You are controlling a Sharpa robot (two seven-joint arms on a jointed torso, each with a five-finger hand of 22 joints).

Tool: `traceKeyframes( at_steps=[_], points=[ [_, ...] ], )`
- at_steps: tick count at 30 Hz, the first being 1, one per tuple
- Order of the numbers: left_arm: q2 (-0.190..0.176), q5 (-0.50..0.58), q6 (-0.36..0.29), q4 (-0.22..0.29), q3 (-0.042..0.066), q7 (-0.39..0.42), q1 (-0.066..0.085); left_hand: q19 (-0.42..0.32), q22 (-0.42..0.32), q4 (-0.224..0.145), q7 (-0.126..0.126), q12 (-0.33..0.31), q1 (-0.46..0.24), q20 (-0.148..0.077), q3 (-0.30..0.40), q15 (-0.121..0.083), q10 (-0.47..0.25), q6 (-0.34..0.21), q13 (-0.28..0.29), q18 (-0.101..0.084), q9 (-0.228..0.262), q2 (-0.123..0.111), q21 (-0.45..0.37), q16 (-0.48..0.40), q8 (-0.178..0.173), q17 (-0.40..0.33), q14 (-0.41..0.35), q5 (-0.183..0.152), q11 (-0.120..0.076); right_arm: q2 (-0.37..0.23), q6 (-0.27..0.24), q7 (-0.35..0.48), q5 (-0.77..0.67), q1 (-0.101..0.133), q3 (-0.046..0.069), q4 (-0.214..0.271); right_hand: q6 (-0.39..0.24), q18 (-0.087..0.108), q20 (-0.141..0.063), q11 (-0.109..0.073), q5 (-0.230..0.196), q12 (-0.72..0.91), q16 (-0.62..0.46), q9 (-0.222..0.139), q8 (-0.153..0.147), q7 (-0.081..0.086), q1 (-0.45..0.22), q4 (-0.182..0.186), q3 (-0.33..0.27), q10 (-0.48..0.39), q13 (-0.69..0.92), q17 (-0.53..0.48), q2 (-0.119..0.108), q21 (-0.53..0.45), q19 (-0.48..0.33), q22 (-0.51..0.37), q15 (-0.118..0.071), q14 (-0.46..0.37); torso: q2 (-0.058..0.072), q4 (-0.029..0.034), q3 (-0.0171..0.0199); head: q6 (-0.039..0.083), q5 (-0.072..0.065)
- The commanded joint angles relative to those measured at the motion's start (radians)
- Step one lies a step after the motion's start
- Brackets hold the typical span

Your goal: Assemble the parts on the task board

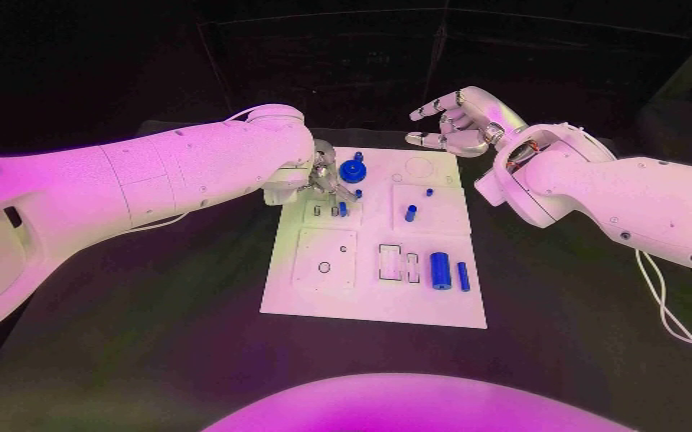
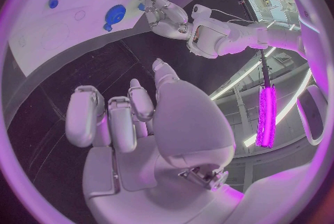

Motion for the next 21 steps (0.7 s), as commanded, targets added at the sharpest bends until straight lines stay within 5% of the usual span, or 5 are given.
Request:
traceKeyframes(
  at_steps=[1,21],
  points=[
    [0.005,-0.006,0.027,-0.006,-0.002,-0.008,0.001,0.007,0.003,-0.007,-0.001,0.005,0.009,0.001,0.002,-0.003,-0.006,-0.006,0.002,-0.014,0.004,0.004,0.006,0.003,0.005,0.263,0.104,-0.004,0.0,0.002,0.007,-0.003,-0.002,0.002,0.001,0.0,-0.005,0.007,0.003,-0.001,0.007,-0.006,-0.005,0.0,0.0,0.001,0.011,-0.001,-0.005,-0.009,-0.001,0.097,-0.001,-0.006,-0.007,-0.001,-0.003,0.065,0.001,0.0006,-0.0001,-0.002,-0.001],
    [0.022,-0.006,0.044,-0.013,-0.008,-0.008,0.0,0.006,0.006,-0.024,-0.001,0.008,0.027,0.002,0.014,-0.002,-0.007,-0.011,0.007,-0.014,0.021,0.014,0.007,0.003,0.008,0.263,0.104,-0.003,0.0,0.01,0.011,-0.006,-0.002,0.002,0.001,-0.006,-0.005,0.008,0.003,-0.001,0.016,-0.006,-0.006,0.0,0.001,0.001,0.015,-0.001,-0.005,-0.009,-0.002,0.096,0.001,-0.006,-0.007,-0.002,-0.003,0.065,0.0,0.0011,0.0009,-0.009,-0.003]
  ],
)
